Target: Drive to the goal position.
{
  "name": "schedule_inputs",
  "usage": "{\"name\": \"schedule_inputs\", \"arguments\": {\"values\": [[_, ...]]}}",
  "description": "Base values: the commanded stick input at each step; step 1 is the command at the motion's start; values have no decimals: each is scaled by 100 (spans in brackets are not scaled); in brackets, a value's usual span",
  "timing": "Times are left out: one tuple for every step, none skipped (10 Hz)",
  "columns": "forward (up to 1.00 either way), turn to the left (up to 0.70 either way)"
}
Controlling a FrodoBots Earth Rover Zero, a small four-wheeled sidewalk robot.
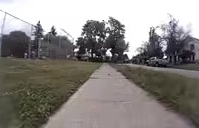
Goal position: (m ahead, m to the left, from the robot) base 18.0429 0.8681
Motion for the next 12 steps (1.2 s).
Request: {"name": "schedule_inputs", "arguments": {"values": [[70,0],[70,0],[70,0],[70,0],[70,0],[70,0],[70,0],[70,0],[70,0],[70,0],[70,0],[70,0]]}}
